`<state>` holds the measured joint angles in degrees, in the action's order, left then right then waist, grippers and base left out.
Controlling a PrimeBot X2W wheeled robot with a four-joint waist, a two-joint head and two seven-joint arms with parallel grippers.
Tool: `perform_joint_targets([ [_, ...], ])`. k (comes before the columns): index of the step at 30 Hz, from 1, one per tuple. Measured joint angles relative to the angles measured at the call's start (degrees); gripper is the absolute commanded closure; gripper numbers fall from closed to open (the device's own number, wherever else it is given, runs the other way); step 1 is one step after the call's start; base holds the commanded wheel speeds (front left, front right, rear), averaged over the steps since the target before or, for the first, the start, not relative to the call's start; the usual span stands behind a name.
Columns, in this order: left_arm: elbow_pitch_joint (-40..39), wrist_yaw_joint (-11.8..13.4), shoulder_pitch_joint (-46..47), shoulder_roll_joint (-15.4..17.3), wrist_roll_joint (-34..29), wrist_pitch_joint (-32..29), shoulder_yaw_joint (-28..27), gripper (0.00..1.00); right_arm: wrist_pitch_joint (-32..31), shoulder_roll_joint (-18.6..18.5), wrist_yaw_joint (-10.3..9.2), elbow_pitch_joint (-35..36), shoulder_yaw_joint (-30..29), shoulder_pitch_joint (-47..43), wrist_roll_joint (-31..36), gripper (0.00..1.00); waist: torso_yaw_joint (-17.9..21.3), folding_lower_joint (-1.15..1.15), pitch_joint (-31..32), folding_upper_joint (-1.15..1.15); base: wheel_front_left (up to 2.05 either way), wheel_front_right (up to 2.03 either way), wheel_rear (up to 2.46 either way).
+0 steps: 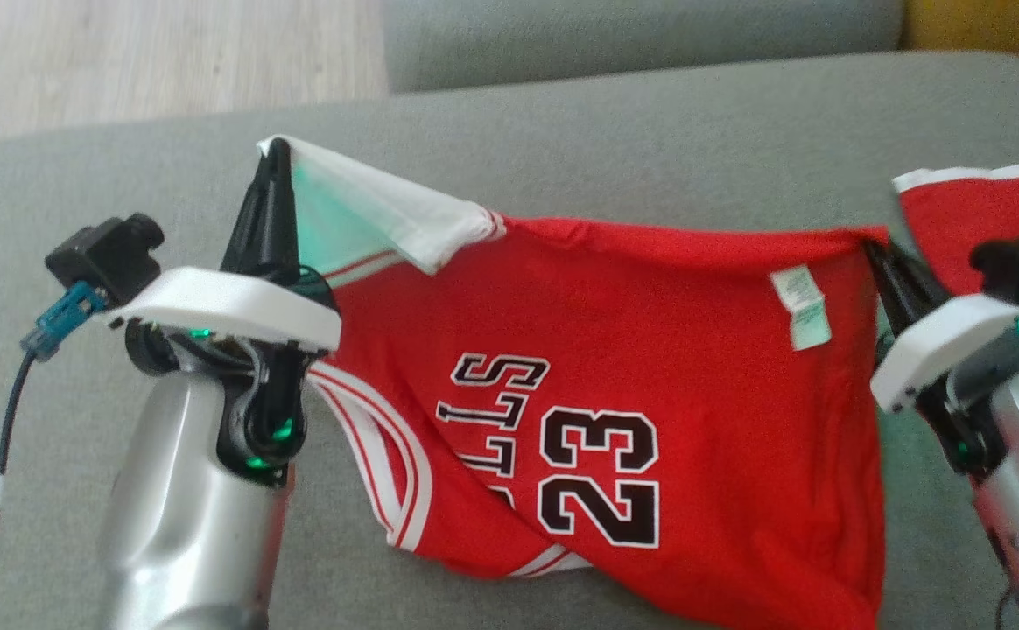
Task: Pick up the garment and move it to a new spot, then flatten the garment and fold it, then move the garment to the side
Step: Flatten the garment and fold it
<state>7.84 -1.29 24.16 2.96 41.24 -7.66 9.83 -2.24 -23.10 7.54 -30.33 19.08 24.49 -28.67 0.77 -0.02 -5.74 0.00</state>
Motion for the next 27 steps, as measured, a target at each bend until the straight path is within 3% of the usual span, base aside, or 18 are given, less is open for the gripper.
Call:
perform_joint_targets([
  [1,1.48,-0.34,0.8,-0.02,-0.07,0.97,0.11,1.0,1.42,0.58,0.0,-1.6,-0.04,1.33,-0.01,0.0,-0.3,0.0,-0.87,0.0,0.0,0.0,0.0],
  [6,8.43,-1.85,4.38,-0.02,-0.97,5.3,0.1,1.0,5.31,0.86,0.0,-6.39,1.62,3.59,-1.43,0.0,-1.17,0.0,-3.66,0.0,0.0,0.0,0.0],
  [15,13.39,-2.8,7.22,0.0,-2.21,7.77,1.18,1.0,3.63,-0.63,0.0,-2.02,4.24,-3.75,-10.5,0.0,-1.51,0.01,-6.02,0.0,0.0,0.0,0.0],
  [27,16.7,-3.78,9.9,0.0,-2.54,9.39,2.41,1.0,3.43,-0.88,0.0,-1.75,6.67,-1.4,-15.35,0.0,-3.12,0.01,-9.08,0.0,0.0,0.0,0.0],
])
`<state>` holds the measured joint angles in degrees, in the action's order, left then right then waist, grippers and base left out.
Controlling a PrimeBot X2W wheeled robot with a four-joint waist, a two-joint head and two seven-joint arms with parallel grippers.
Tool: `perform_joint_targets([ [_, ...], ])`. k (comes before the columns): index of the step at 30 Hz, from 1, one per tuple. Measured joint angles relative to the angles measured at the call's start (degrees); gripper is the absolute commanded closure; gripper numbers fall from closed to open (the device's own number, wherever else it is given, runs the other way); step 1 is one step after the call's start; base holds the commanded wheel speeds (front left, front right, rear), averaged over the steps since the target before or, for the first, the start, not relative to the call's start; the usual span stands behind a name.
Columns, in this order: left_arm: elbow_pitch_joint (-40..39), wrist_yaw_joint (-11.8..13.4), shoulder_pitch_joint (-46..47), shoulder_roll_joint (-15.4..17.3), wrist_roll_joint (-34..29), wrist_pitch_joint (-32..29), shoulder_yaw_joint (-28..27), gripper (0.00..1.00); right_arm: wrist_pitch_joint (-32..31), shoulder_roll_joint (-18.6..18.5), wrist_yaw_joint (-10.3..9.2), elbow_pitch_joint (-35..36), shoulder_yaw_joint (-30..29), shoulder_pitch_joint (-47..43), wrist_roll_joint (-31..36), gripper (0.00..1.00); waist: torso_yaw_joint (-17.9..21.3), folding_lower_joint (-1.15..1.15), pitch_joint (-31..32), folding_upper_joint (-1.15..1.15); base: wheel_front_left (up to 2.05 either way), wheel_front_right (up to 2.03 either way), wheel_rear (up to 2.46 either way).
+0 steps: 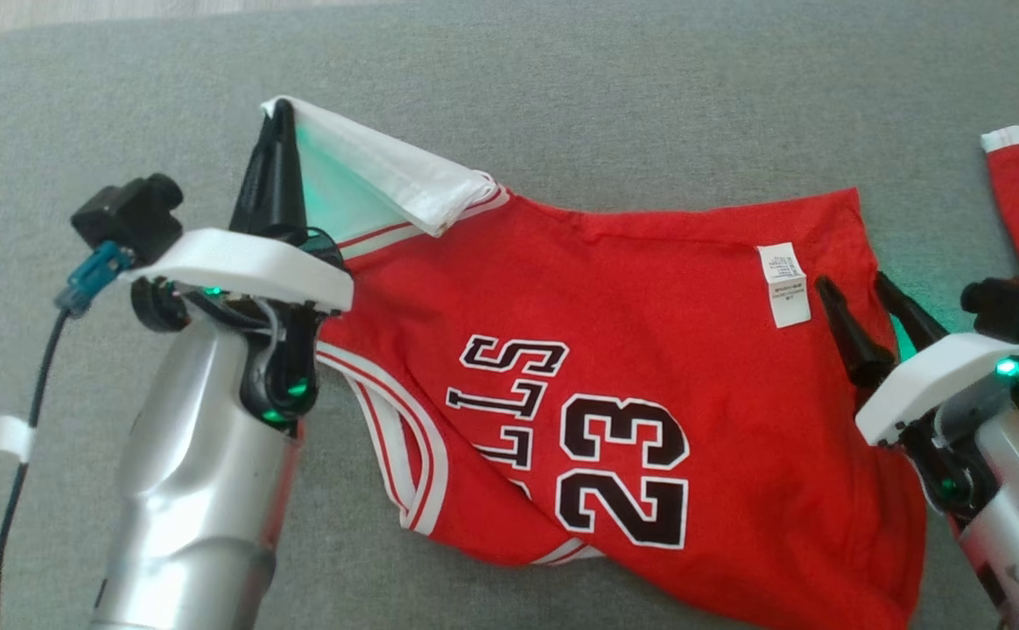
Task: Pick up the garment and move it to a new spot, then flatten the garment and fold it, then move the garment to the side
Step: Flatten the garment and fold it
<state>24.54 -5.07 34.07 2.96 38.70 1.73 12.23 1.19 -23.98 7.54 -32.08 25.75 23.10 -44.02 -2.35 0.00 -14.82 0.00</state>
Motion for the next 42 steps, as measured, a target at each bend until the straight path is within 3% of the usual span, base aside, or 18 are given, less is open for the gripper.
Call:
perform_joint_targets([
  [6,0.36,-0.03,0.25,-0.1,0.08,0.67,0.8,1.0,1.56,0.0,0.0,-3.63,0.84,1.66,-1.25,0.0,-0.61,0.0,-1.1,0.0,0.0,0.0,0.0],
  [13,0.3,-0.04,1.05,-0.13,0.08,1.14,1.19,1.0,7.89,-0.15,0.0,-5.98,-0.23,5.55,1.72,0.0,-1.24,0.0,-1.51,0.0,0.0,0.0,0.0],
  [36,1.0,-0.04,1.04,-0.3,0.82,2.4,3.28,1.0,4.79,1.09,0.0,-11.85,3.35,7.23,-0.38,0.0,-2.62,0.0,-1.06,0.0,0.0,0.0,0.0],
  [37,1.0,-0.04,1.04,-0.3,0.82,2.4,3.28,1.0,4.79,1.09,0.0,-11.85,3.35,7.23,-0.38,0.02,-2.62,0.0,-1.06,0.0,0.0,0.0,0.0],
  [38,1.08,-0.04,1.04,-0.3,0.83,2.44,3.37,1.0,4.85,1.11,0.0,-12.07,3.44,7.32,-0.48,0.09,-2.67,0.0,-1.01,0.0,0.0,0.0,0.0],
  [42,1.27,-0.04,1.04,-0.31,1.24,2.45,4.1,1.0,4.86,1.12,0.0,-13.01,3.94,8.23,-1.46,0.51,-2.95,0.01,-0.9,0.0,0.0,0.0,0.0],
])
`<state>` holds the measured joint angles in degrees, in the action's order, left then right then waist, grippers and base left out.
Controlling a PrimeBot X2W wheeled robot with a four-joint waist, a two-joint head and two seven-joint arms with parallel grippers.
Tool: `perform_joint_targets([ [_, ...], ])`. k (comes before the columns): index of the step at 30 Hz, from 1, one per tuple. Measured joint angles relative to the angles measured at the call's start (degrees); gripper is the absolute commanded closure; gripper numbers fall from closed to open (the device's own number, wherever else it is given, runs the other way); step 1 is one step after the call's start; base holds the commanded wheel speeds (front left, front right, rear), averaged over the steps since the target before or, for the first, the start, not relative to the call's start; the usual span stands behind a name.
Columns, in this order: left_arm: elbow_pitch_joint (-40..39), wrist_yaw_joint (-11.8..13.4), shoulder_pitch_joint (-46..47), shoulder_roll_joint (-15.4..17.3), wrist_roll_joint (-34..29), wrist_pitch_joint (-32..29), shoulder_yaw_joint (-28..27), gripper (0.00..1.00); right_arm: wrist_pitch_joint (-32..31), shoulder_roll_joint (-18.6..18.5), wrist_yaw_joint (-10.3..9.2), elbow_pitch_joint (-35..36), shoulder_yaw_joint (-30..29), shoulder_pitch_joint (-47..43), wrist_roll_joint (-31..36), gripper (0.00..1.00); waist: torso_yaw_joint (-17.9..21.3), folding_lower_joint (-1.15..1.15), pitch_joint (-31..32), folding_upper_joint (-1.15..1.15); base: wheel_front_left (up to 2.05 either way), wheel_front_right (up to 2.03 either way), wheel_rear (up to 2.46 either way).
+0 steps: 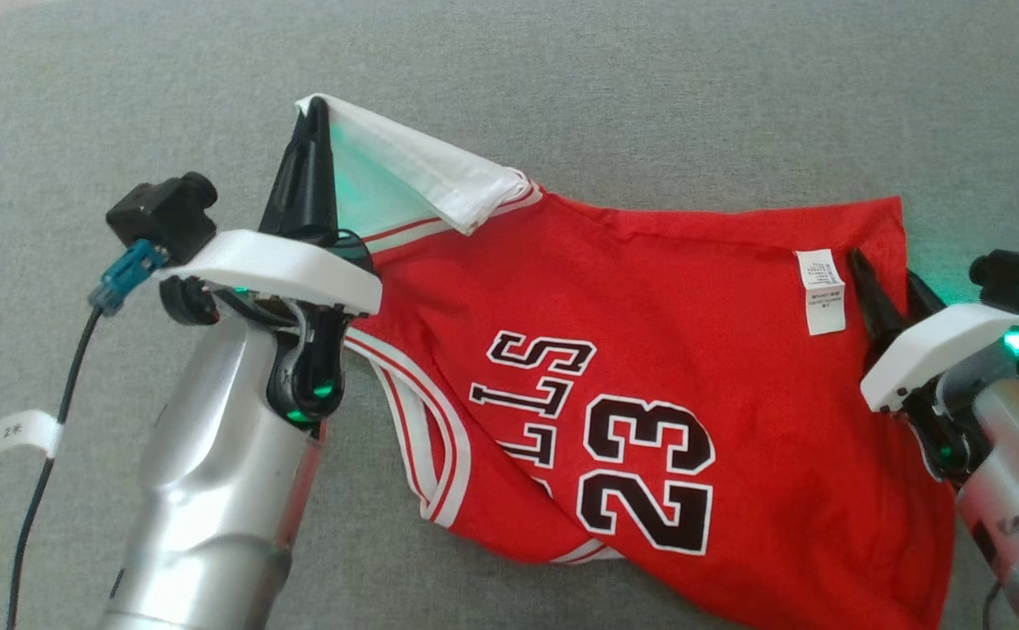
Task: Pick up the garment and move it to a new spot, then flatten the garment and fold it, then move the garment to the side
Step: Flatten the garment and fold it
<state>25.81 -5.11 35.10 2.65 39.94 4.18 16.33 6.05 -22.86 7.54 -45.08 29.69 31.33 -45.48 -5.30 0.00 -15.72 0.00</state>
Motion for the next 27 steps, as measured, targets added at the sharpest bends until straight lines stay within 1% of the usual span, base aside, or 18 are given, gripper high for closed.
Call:
perform_joint_targets([
  [2,0.09,-0.01,0.0,-0.02,0.01,0.01,0.18,1.0,0.01,0.01,0.0,-0.21,0.42,0.11,-0.04,0.6,-0.16,0.0,-0.01,0.0,0.0,0.0,0.0],
  [3,0.15,-0.01,0.0,-0.02,0.02,0.01,0.2,1.0,0.04,0.0,-0.01,-0.27,0.64,0.15,-0.37,0.73,-0.23,0.0,0.01,0.0,0.0,0.0,0.0],
  [4,0.23,-0.01,0.0,-0.02,0.05,0.02,0.23,1.0,0.08,0.0,0.0,-0.37,0.8,0.18,-0.62,0.99,-0.28,0.0,0.04,0.0,0.0,0.0,0.0],
  [9,0.91,-0.01,-0.01,0.0,0.42,0.59,0.29,1.0,1.99,-0.09,0.0,-1.35,1.45,1.11,-0.9,1.0,-0.27,0.0,0.1,0.0,0.0,0.0,0.0],
  [12,0.91,-0.21,-0.01,0.21,0.42,2.02,0.13,1.0,3.66,-0.25,0.0,-1.18,1.66,1.68,-0.9,1.0,0.25,0.0,0.45,0.0,0.0,0.0,0.0],
  [17,-1.47,-0.97,0.02,1.34,1.0,4.64,-1.09,1.0,5.61,-2.45,-0.01,3.52,1.7,3.05,-2.15,1.0,1.51,0.0,2.34,0.0,0.0,0.0,0.0],
  [21,-4.55,-1.08,0.05,3.8,2.21,5.05,-2.34,1.0,5.89,-6.14,0.0,10.61,1.74,3.28,-4.35,1.0,2.71,0.0,4.82,0.0,0.0,0.0,0.0],
  [23,-6.51,-1.44,0.04,4.58,2.83,4.94,-3.21,1.0,5.78,-8.6,0.0,14.83,1.99,3.05,-5.44,1.0,3.3,0.0,6.29,0.0,0.0,0.0,0.0],
  [24,-8.71,-1.45,-0.09,5.33,3.77,3.69,-3.33,1.0,5.31,-10.94,0.0,18.69,2.21,2.57,-5.67,1.0,3.87,0.0,7.79,0.0,0.0,0.0,0.0],
  [27,-13.11,-1.38,-2.19,6.36,4.64,0.71,-3.11,1.0,4.1,-14.34,0.0,23.04,2.12,-1.18,-5.55,1.0,4.72,0.01,9.84,0.0,0.0,0.0,0.0],
])
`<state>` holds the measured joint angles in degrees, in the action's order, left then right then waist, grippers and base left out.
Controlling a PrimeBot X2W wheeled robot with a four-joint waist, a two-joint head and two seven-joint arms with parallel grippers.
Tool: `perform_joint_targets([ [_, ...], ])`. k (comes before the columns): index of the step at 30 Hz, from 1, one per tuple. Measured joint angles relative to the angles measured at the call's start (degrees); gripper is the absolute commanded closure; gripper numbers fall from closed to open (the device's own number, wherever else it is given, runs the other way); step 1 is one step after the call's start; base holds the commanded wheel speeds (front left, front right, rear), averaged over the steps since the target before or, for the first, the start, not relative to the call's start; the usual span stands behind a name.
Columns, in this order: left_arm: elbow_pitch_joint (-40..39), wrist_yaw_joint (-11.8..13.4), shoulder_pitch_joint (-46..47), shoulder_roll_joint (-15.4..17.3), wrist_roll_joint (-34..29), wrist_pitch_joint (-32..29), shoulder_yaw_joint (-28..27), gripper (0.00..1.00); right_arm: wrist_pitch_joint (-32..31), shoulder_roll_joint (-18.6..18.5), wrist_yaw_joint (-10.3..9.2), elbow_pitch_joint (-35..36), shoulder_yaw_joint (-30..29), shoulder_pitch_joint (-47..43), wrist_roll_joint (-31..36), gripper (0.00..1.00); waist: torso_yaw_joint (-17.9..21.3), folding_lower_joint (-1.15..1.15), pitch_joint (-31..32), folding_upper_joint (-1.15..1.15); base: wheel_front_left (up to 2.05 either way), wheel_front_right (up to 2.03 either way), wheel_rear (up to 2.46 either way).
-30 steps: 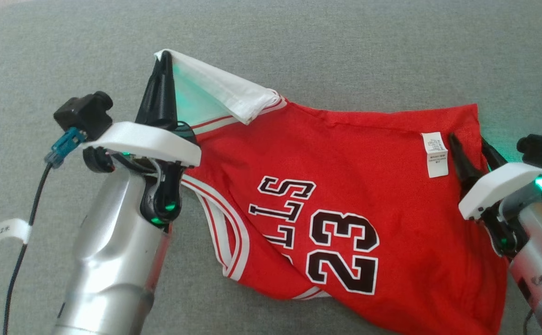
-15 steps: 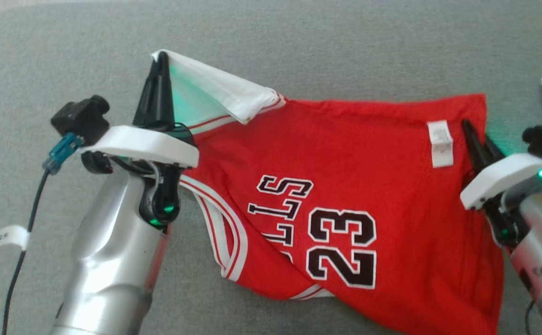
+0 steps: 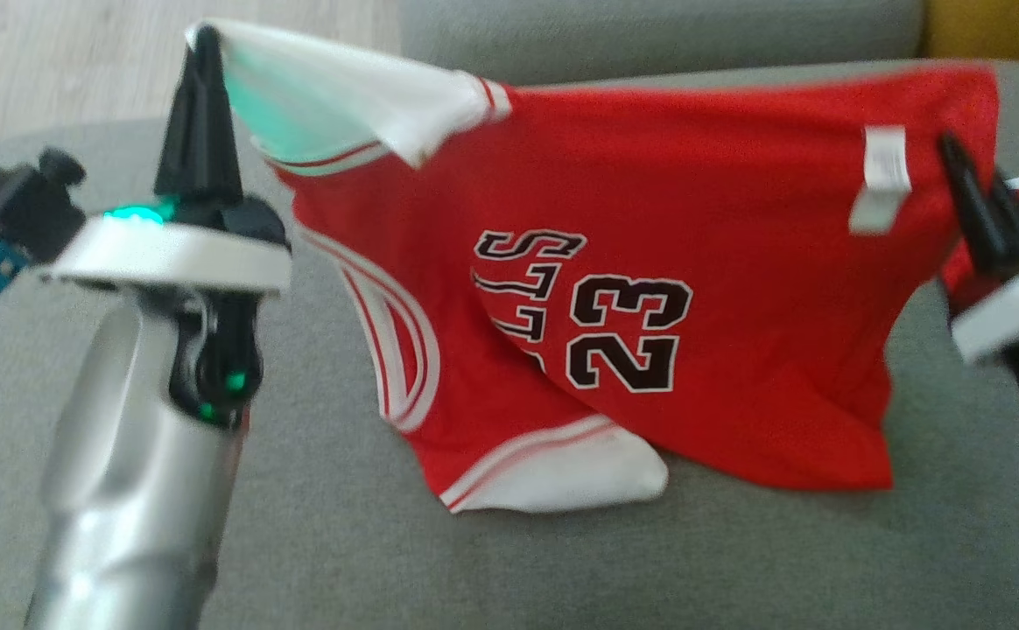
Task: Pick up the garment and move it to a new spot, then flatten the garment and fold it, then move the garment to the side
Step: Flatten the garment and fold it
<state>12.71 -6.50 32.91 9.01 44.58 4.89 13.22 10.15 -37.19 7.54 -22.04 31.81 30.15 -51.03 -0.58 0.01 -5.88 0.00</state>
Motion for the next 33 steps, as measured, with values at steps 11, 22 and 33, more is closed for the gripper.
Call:
perform_joint_targets([
  [11,-10.18,5.01,-28.14,1.0,2.83,-2.02,1.59,1.0,-2.11,5.7,-0.01,3.04,-6.52,-23.92,5.61,0.93,1.02,-0.01,-1.76,0.0,0.0,0.0,0.0],
  [22,-9.91,5.41,-28.49,-0.48,2.85,1.82,1.33,1.0,-3.69,11.38,0.0,7.08,-13.1,-31.73,7.61,0.0,-0.37,-0.01,-4.36,0.0,0.0,0.0,0.0],
  [33,-8.4,4.97,-28.48,-0.83,2.85,2.58,1.49,1.0,-7.37,14.96,0.0,14.22,-18.62,-35.7,11.39,0.0,-0.73,-0.01,-4.16,0.0,0.0,0.0,0.0],
])
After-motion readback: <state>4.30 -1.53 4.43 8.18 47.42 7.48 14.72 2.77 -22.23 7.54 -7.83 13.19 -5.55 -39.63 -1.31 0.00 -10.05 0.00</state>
